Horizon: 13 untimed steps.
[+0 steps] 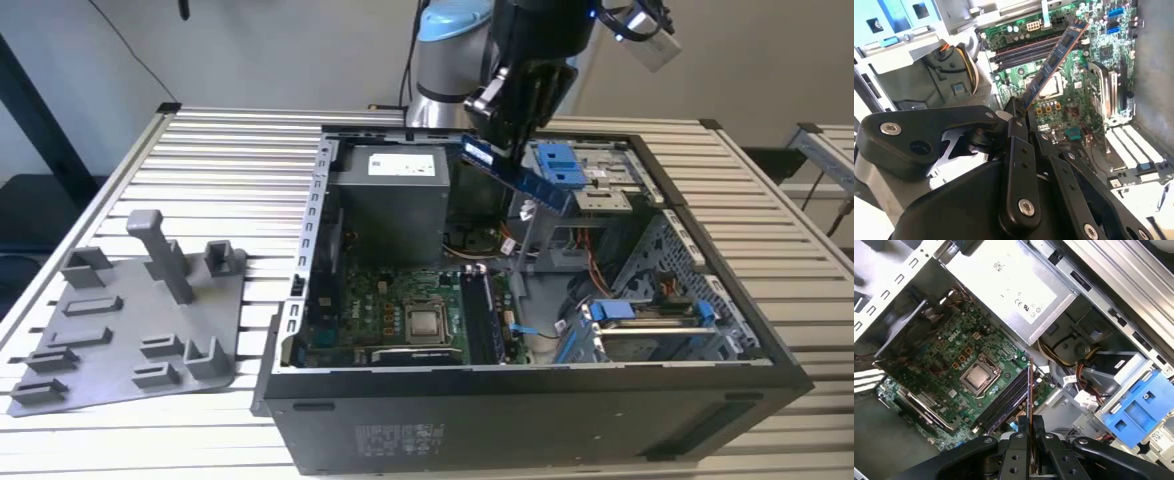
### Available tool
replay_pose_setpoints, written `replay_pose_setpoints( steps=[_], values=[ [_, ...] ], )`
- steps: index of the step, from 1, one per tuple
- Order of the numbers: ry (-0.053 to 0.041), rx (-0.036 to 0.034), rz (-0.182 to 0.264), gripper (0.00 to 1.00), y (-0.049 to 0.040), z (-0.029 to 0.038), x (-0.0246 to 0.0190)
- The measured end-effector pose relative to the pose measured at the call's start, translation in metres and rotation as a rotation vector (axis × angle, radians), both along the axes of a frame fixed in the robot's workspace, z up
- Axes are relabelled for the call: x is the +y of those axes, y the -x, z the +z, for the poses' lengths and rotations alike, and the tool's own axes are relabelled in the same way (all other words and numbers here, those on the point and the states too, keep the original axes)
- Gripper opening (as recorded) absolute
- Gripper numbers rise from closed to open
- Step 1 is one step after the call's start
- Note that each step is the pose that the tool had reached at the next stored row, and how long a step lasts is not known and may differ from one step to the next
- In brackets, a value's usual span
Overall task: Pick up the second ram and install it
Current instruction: 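Insert the second ram into the second slot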
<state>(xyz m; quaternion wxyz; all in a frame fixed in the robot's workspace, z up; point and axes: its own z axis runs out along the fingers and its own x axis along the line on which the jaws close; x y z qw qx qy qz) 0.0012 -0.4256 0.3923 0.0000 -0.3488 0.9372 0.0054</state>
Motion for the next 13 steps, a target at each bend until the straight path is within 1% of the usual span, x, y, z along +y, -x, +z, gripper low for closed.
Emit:
replay_pose_setpoints(
  steps=[3,13],
  values=[
    [0.0001,0.0000,-0.040,0.14,0.0000,-0.0009,0.0000],
    [0.0000,0.0000,-0.210,0.14,0.0000,-0.0044,0.0000]
  ],
)
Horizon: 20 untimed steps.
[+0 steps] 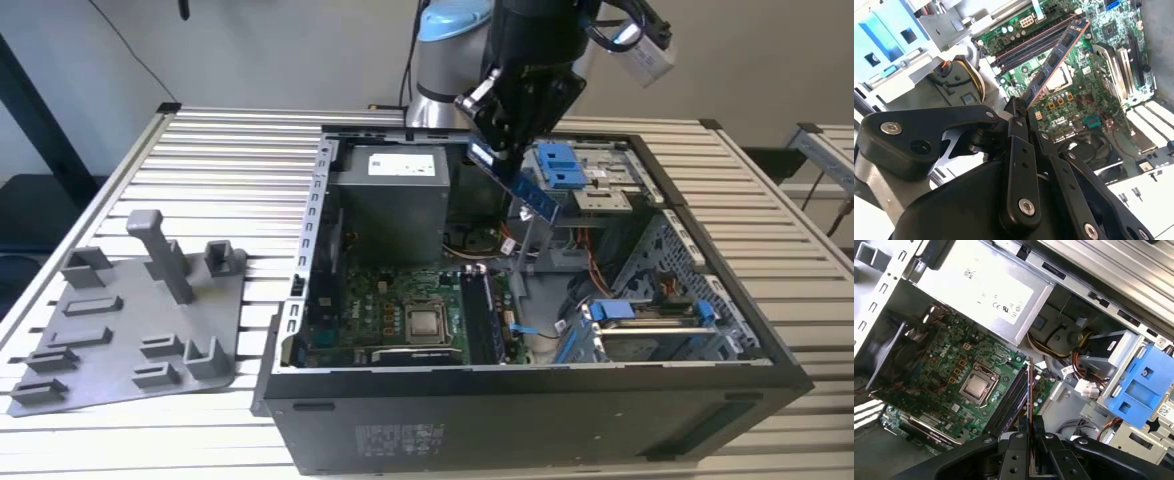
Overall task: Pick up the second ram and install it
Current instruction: 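Insert the second ram into the second slot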
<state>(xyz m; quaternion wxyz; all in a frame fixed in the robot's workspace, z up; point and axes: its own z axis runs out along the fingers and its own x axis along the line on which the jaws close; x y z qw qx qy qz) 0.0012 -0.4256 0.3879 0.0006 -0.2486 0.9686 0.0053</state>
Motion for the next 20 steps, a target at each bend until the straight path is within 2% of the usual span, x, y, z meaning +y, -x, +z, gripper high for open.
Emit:
replay_pose_setpoints(
  steps=[6,20],
  values=[
    [0.0001,0.0000,-0.101,0.14,0.0000,-0.0019,0.0000],
    [0.0001,0.0000,-0.306,0.14,-0.0001,-0.0065,0.0000]
  ],
)
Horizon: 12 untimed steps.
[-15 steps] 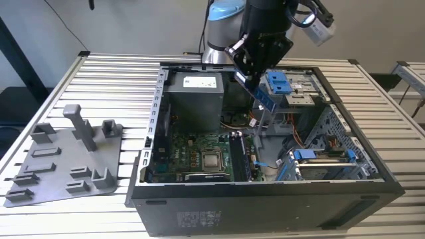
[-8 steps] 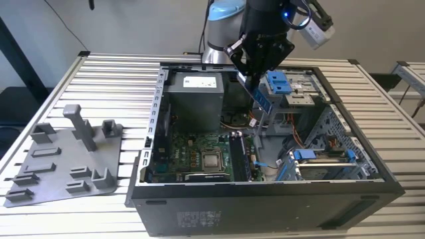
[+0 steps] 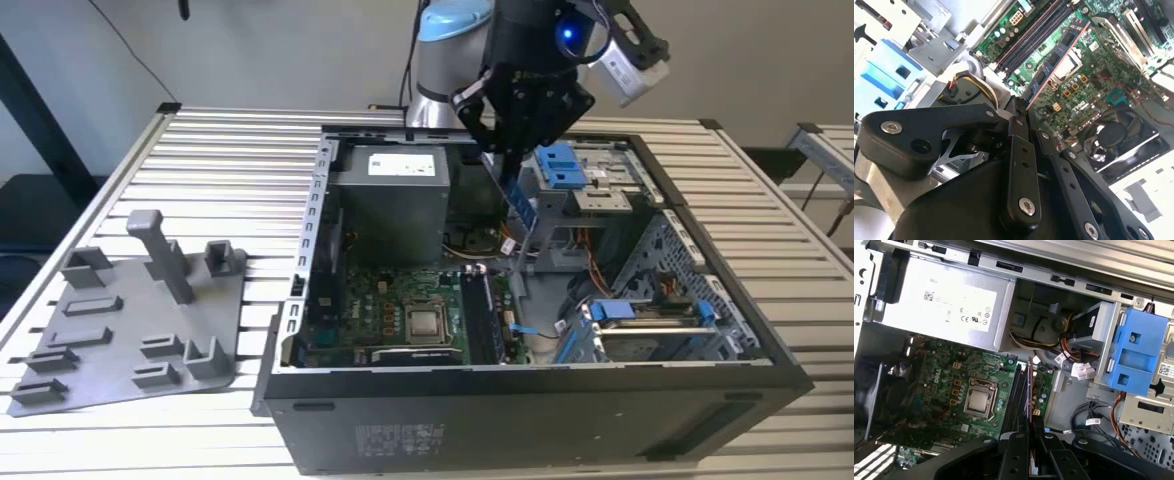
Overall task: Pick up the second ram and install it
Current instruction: 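Insert the second ram into the second slot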
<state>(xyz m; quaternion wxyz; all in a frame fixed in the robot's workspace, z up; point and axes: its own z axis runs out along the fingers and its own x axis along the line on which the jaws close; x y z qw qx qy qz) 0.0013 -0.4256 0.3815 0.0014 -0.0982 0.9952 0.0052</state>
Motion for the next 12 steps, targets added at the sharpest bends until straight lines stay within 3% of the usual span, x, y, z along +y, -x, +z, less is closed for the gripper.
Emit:
replay_pose_setpoints(
  steps=[4,10,12],
  values=[
    [0.0001,0.0000,-0.061,0.14,0.0000,-0.0013,0.0000],
    [0.0005,-0.0001,-0.065,0.14,0.0000,-0.0017,0.0000],
    [0.0018,-0.0001,-0.071,0.14,0.0000,-0.0045,0.0000]
  ],
)
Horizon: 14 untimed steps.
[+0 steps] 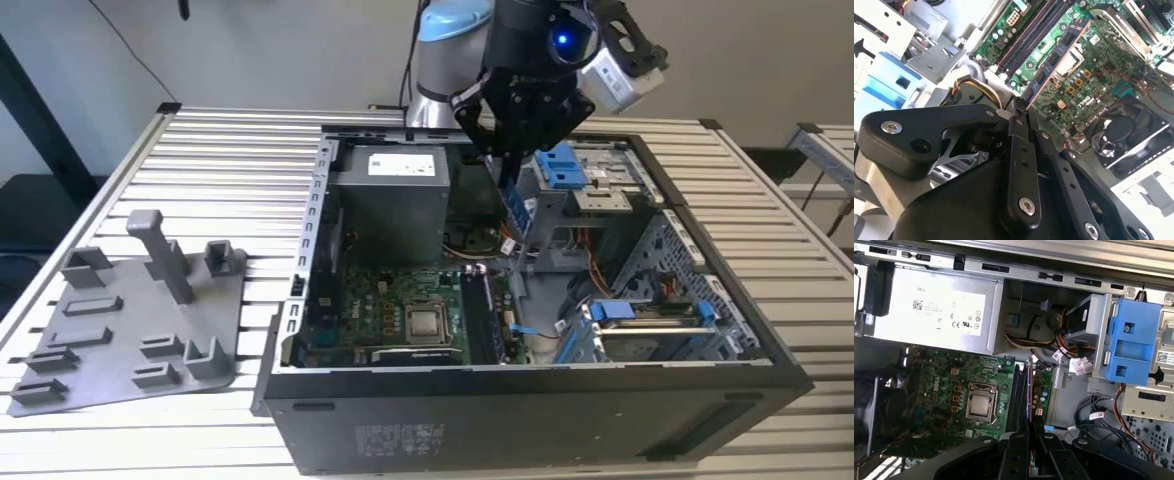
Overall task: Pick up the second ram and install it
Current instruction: 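Insert the second ram into the second slot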
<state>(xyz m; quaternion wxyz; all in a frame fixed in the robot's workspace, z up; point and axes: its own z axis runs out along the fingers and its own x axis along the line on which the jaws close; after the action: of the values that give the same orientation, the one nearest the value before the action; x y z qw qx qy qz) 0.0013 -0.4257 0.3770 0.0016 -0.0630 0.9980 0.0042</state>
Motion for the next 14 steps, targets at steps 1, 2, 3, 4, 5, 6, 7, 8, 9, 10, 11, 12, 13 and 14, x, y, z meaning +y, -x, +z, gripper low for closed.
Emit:
replay_pose_setpoints(
  steps=[1,2,3,4,5,6,7,8,9,10,11,12,13,14],
  values=[
    [0.0003,0.0000,-0.011,0.14,0.0000,-0.0017,0.0000],
    [0.0002,0.0000,-0.023,0.14,0.0000,-0.0035,0.0000],
    [0.0002,0.0000,-0.036,0.14,0.0000,-0.0052,0.0000],
    [0.0002,0.0001,-0.051,0.14,0.0000,-0.0065,0.0000],
    [0.0003,0.0001,-0.065,0.14,0.0000,-0.0077,0.0000],
    [0.0004,0.0001,-0.072,0.14,0.0000,-0.0084,0.0001],
    [0.0005,0.0001,-0.074,0.14,0.0000,-0.0091,0.0001],
    [0.0003,0.0001,-0.078,0.14,0.0000,-0.0107,0.0001],
    [0.0003,0.0001,-0.091,0.14,0.0000,-0.0125,0.0001],
    [0.0004,0.0001,-0.105,0.14,0.0000,-0.0141,0.0001],
    [0.0003,0.0000,-0.116,0.14,0.0000,-0.0157,0.0001],
    [-0.0001,-0.0001,-0.123,0.14,0.0000,-0.0169,0.0001],
    [-0.0002,0.0000,-0.126,0.14,0.0000,-0.0173,0.0001],
    [-0.0002,0.0000,-0.126,0.14,0.0000,-0.0173,0.0001]
  ],
)
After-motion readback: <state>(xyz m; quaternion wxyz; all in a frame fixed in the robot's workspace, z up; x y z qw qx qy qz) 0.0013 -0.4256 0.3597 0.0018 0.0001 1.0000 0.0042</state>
